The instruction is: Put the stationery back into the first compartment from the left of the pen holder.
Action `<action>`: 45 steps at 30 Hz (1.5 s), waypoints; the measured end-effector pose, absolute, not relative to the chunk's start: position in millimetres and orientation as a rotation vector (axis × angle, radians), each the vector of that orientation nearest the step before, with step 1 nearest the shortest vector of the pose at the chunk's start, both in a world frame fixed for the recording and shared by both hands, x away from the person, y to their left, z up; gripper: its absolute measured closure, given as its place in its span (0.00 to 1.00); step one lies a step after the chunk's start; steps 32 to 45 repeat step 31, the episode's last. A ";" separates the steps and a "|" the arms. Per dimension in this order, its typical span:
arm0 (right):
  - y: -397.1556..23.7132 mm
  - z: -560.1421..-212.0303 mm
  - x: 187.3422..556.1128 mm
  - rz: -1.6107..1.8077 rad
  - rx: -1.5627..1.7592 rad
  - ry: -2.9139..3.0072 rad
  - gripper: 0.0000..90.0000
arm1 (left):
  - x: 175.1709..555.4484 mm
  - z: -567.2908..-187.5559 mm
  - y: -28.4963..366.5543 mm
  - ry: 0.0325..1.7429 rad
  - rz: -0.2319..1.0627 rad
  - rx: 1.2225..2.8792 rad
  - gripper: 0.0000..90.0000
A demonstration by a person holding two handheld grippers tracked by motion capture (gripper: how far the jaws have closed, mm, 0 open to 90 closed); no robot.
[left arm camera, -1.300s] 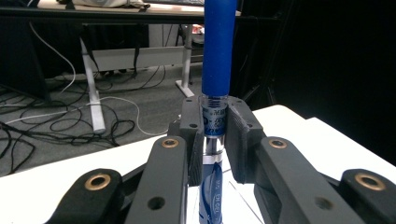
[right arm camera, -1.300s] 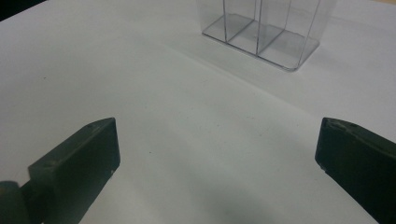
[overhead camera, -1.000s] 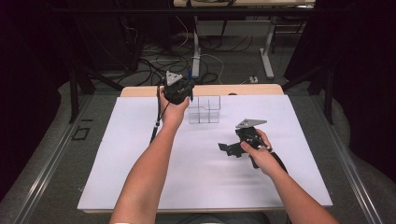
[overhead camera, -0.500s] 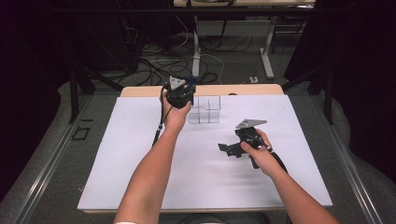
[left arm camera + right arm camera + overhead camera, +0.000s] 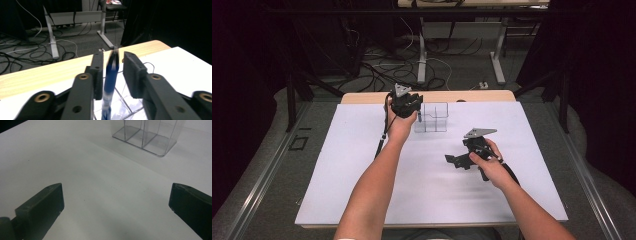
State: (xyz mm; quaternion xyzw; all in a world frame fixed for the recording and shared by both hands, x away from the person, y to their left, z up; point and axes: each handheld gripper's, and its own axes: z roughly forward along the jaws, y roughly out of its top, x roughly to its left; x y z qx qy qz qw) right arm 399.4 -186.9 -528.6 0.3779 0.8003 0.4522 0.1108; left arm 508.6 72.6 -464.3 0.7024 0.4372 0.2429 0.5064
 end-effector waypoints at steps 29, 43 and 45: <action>-190.2 -525.7 400.4 1.340 1.128 2.328 0.00 | 438.6 -431.8 120.8 0.960 0.456 1.691 0.28; -191.1 -525.3 400.6 1.338 1.138 2.330 0.00 | 429.9 -432.7 126.1 0.962 0.431 1.674 0.28; -191.1 -525.3 400.6 1.338 1.138 2.330 0.00 | 429.9 -432.7 126.1 0.962 0.431 1.674 0.28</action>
